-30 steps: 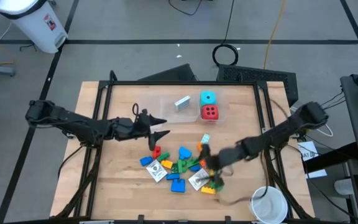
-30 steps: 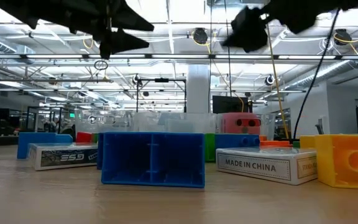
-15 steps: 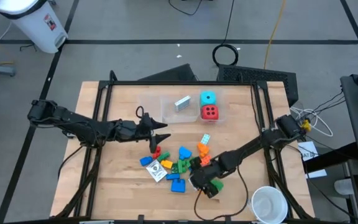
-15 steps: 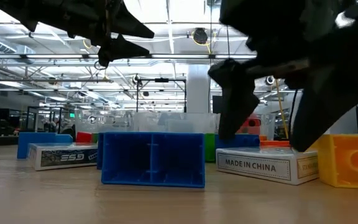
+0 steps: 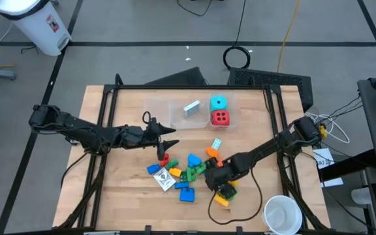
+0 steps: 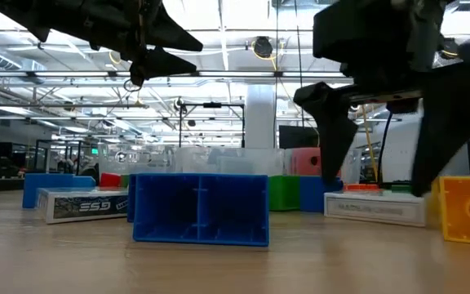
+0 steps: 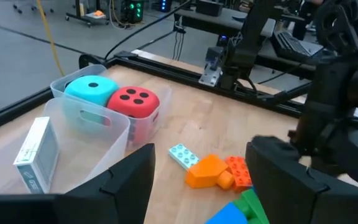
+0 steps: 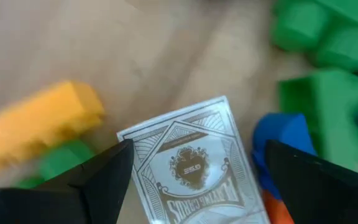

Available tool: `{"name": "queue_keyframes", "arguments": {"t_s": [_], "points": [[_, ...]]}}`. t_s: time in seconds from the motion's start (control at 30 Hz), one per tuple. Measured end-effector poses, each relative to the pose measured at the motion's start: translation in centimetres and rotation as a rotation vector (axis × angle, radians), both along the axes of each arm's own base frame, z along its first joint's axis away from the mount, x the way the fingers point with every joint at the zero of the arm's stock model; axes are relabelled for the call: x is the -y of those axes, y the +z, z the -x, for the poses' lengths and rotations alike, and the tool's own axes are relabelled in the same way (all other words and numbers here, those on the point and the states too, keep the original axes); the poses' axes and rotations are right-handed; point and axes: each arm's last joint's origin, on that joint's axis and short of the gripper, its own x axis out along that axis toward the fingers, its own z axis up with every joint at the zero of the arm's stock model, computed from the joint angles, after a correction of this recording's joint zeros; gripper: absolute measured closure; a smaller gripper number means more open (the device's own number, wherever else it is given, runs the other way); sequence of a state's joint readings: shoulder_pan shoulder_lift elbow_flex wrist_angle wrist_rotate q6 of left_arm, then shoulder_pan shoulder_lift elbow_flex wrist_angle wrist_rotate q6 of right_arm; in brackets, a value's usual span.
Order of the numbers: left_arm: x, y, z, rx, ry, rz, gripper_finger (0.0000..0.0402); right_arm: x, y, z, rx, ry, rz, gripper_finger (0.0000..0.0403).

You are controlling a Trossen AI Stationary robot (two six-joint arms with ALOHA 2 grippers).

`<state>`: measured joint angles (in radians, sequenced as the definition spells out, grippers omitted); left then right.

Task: Pick & Place Toys
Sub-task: Put the brown deck of cards into the middle transparent bin

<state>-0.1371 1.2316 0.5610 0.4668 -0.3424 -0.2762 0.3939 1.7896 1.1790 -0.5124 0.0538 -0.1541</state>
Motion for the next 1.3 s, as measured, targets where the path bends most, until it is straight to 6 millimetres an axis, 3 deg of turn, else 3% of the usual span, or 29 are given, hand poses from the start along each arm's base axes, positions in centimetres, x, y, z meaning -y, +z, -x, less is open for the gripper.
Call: {"name": "queue_keyframes", "arguments": {"t_s": [0.5,0.7,0.83,1.0,1.3], "points": [[0.0,-0.2,0.0,-0.012,0.007,0.032,0.0144,0.3,-0.8,1.5,-0.044,0.011,0.044,0.0064],[0.0,-0.2,0.0,-0.014,0.006,0.029,0.0144,0.6,1.1,1.1,0.103,-0.008,0.088,0.0064],[0.0,-0.2,0.0,-0.016,0.004,0.017,0.0144,0.6,1.9,1.6,0.103,0.011,0.068,0.0064],[0.0,-0.2,0.0,-0.018,0.003,0.013,0.0144,0.8,1.2,2.4,0.016,-0.015,0.012,0.0064],[0.0,-0.2,0.1,-0.019,0.008,0.032,0.0144,2.1,-1.5,2.9,0.043,-0.042,-0.023,0.0064]]}}
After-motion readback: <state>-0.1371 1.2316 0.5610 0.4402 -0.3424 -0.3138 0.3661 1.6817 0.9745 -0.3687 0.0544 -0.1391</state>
